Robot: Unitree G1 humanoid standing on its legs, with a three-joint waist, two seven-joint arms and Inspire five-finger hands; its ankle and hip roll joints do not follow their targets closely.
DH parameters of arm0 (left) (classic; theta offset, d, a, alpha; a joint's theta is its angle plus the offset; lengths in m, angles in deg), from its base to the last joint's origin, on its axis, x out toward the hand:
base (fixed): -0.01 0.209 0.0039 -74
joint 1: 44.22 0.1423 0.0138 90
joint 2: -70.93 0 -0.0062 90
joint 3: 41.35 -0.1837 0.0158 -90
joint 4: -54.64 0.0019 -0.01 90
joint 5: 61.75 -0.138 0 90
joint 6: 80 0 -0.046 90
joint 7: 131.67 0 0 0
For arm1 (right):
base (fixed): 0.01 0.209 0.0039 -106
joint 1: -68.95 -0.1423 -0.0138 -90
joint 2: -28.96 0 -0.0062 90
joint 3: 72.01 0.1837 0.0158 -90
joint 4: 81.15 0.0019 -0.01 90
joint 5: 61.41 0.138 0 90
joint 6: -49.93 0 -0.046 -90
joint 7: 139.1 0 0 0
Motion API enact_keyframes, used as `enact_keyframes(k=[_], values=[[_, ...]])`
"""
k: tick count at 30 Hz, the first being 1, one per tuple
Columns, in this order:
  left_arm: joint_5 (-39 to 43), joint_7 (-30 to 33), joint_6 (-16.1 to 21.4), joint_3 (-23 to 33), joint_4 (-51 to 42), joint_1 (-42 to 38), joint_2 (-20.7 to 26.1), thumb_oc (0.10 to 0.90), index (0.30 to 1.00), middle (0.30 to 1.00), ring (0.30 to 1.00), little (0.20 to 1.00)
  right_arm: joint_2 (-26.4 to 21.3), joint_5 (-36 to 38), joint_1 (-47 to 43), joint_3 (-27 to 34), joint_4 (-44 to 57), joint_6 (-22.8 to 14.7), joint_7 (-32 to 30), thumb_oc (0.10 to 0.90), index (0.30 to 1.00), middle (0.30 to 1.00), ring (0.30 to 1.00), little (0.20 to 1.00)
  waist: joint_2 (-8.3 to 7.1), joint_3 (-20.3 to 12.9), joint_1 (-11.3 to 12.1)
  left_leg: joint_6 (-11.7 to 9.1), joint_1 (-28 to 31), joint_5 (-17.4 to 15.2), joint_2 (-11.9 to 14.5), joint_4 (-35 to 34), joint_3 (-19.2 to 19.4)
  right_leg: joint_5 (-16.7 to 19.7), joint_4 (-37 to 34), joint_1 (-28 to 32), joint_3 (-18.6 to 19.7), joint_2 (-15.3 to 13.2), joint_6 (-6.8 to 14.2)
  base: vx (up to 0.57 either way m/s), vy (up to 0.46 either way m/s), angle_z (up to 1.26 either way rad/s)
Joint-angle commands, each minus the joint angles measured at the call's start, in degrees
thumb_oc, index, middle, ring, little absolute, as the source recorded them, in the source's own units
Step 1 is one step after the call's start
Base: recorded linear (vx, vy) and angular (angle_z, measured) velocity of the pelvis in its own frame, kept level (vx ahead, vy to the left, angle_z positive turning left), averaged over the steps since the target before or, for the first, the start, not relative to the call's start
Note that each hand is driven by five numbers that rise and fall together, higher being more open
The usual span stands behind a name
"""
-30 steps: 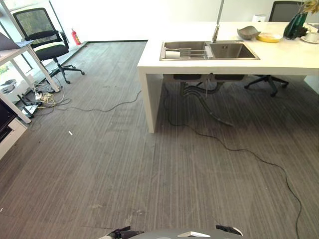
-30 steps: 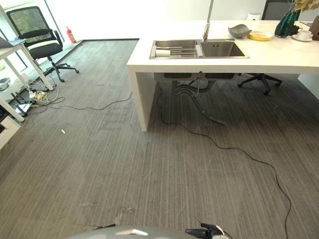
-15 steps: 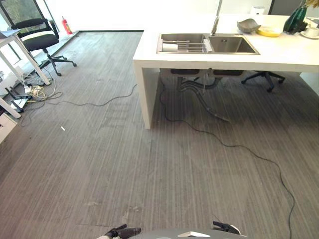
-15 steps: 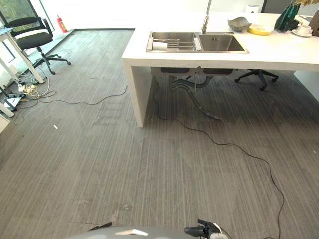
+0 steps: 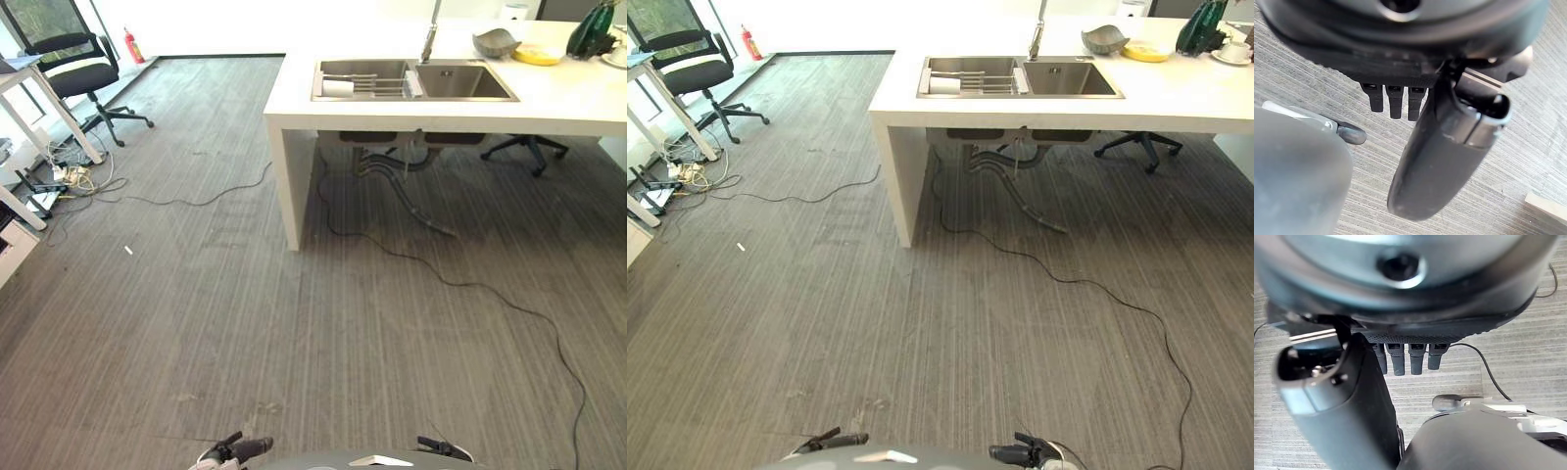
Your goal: Place the dishes in the dishwasher.
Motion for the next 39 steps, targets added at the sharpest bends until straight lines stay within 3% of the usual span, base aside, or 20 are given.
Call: enact_keyframes(k=[1, 11, 17, 20, 22, 25, 27, 28, 30, 32, 33, 34, 35, 36, 39], values=[[0.4, 1.7, 1.6, -1.4, 2.4, -3.1, -7.7, 0.800, 0.900, 0.900, 0.900, 0.900, 2.8, 1.4, -1.0, -1.0, -1.4, -0.2, 1.0, 0.800, 0.900, 0.900, 0.900, 0.900, -1.37, -0.6, 0.6, -2.6, -2.5, 1.4, -0.7, -1.3, -2.9, 1.9, 0.2, -1.3, -1.1, -3.9, 7.3, 0.00, 0.000, 0.00], [3.5, 8.7, 2.2, -7.7, -4.2, -1.5, -11.5, 0.800, 0.900, 0.900, 0.900, 0.900, 1.2, 2.2, -1.7, -2.3, 0.3, -0.8, 0.0, 0.800, 0.900, 0.900, 0.900, 0.900, -0.61, 0.5, 0.7, -2.7, -3.2, 1.9, -0.9, -1.3, -3.5, 2.3, 0.2, -1.6, -2.2, -4.2, 7.3, -0.01, -0.004, 0.05], [9.4, 14.1, 2.8, -11.8, -18.0, 2.4, -12.3, 0.800, 0.900, 0.900, 0.900, 0.900, -0.6, 2.7, -1.7, -2.4, 1.6, -0.2, -0.5, 0.800, 0.900, 0.900, 0.900, 0.900, 0.12, 1.6, 0.7, -2.9, -4.1, 2.4, -0.8, -1.3, -4.2, 2.5, 0.2, -2.4, -3.1, -4.1, 7.1, -0.01, -0.011, 0.03], [9.6, 15.2, 2.7, -12.5, -19.5, 3.1, -12.3, 0.800, 0.900, 0.900, 0.900, 0.900, -0.9, 2.9, -1.8, -2.4, 2.1, -0.1, -0.6, 0.800, 0.900, 0.900, 0.900, 0.900, 0.27, 1.8, 0.7, -2.9, -4.2, 2.5, -0.7, -1.3, -4.2, 2.5, 0.2, -2.5, -3.3, -4.1, 7.0, -0.01, -0.017, 0.07], [11.3, 20.9, 2.4, -14.0, -26.1, 5.2, -11.9, 0.800, 0.900, 0.900, 0.900, 0.900, -2.2, 3.2, -2.0, -2.3, 3.9, 0.4, -1.2, 0.800, 0.900, 0.900, 0.900, 0.900, 0.75, 2.5, 0.6, -3.0, -4.6, 2.9, -0.5, -1.3, -4.4, 2.5, 0.2, -3.0, -3.4, -4.0, 6.8, 0.00, -0.057, 0.09], [12.9, 23.8, 2.4, -14.6, -31.0, 6.6, -11.5, 0.800, 0.900, 0.900, 0.900, 0.900, -2.0, 2.2, -1.4, -3.4, 6.9, 0.4, -2.8, 0.800, 0.900, 0.900, 0.900, 0.900, 0.80, 3.3, 0.4, -3.0, -4.8, 3.0, -0.2, -0.6, -4.1, 2.5, 0.2, -3.2, -2.8, -3.9, 6.6, 0.00, -0.037, 0.03], [15.1, 26.1, 2.7, -15.9, -36.5, 8.8, -11.3, 0.800, 0.900, 0.900, 0.900, 0.900, -2.1, 1.1, -0.2, -4.5, 9.9, 0.7, -3.8, 0.800, 0.900, 0.900, 0.900, 0.900, 0.43, 4.3, 0.3, -3.2, -7.3, 1.6, -0.4, 5.1, -3.5, 2.8, 0.2, -3.4, -1.7, -4.2, 6.2, -0.01, -0.071, -0.07], [18.2, 28.3, 2.8, -17.4, -41.9, 11.2, -10.7, 0.800, 0.900, 0.900, 0.900, 0.900, -3.1, -0.2, 1.6, -5.4, 14.2, 1.4, -4.5, 0.800, 0.900, 0.900, 0.900, 0.900, -0.19, 5.5, 0.3, -4.6, -10.7, 2.2, -1.2, 13.9, -2.7, 2.4, 0.2, -3.0, -0.6, -4.2, 5.5, -0.01, -0.121, -0.19], [21.6, 30.5, 2.8, -18.7, -45.6, 12.0, -9.9, 0.800, 0.900, 0.900, 0.900, 0.900, -4.6, -0.4, 2.6, -6.0, 18.3, 2.2, -5.8, 0.800, 0.900, 0.900, 0.900, 0.900, -1.77, 7.4, 0.9, -6.6, -17.5, 6.4, -1.8, 28.4, -1.6, 2.7, 0.2, -2.4, -0.4, -5.5, 5.0, 0.01, -0.132, -0.13], [22.2, 31.4, 3.1, -19.4, -46.9, 12.9, -9.6, 0.800, 0.900, 0.900, 0.900, 0.900, -4.9, -0.3, 2.9, -6.1, 19.1, 2.7, -6.6, 0.800, 0.900, 0.900, 0.900, 0.900, -1.85, 7.7, 1.5, -6.6, -19.3, 6.9, -1.6, 30.5, -1.5, 2.3, 0.2, -2.1, -0.1, -5.4, 4.7, 0.05, -0.049, -0.10], [23.0, 32.4, 3.7, -20.0, -47.8, 14.0, -9.4, 0.800, 0.900, 0.900, 0.900, 0.900, -4.6, -0.7, 3.6, -6.8, 20.8, 2.8, -8.1, 0.800, 0.900, 0.900, 0.900, 0.900, -2.03, 8.1, 1.8, -6.6, -20.7, 7.6, -1.3, 30.4, -0.5, 1.8, 0.2, -1.8, -0.1, -5.3, 4.6, 0.17, -0.024, -0.35], [23.3, 33.2, 2.6, -20.2, -48.5, 14.9, -8.9, 0.800, 0.900, 0.900, 0.900, 0.900, -4.2, -1.1, 5.2, -7.0, 21.9, 3.4, -9.4, 0.800, 0.900, 0.900, 0.900, 0.900, -1.58, 7.7, 2.3, -6.2, -22.9, 7.5, 0.1, 23.4, 2.2, 0.5, 0.2, -1.0, -0.4, -4.5, 4.9, 0.17, -0.025, -0.28], [23.3, 33.2, 2.6, -20.2, -48.5, 14.9, -8.9, 0.800, 0.900, 0.900, 0.900, 0.900, -4.2, -1.1, 5.2, -7.0, 21.9, 3.4, -9.4, 0.800, 0.900, 0.900, 0.900, 0.900, -1.58, 7.7, 2.3, -6.2, -22.9, 7.5, 0.1, 23.4, 2.2, 0.5, 0.2, -1.0, -0.4, -4.5, 4.9, 0.26, 0.020, -0.23], [23.2, 33.7, 2.3, -19.9, -48.6, 15.5, -9.1, 0.800, 0.900, 0.900, 0.900, 0.900, -4.0, -1.5, 5.9, -7.1, 22.2, 3.5, -9.7, 0.800, 0.900, 0.900, 0.900, 0.900, -1.26, 7.2, 2.9, -5.6, -23.5, 6.9, 0.8, 17.6, 3.7, -0.5, 0.2, -0.2, -0.3, -3.7, 5.4, 0.26, 0.052, 0.10], [23.2, 35.2, 2.0, -19.1, -49.5, 17.1, -9.8, 0.800, 0.900, 0.900, 0.900, 0.900, -4.2, -3.5, 10.0, -8.1, 25.6, 3.1, -9.5, 0.800, 0.900, 0.900, 0.900, 0.900, -0.55, 6.9, 5.2, -6.1, -26.0, 11.8, 2.2, -0.3, 6.5, -3.4, 0.2, 3.4, 1.5, -2.0, 6.5, 0.40, 0.083, 0.08]])
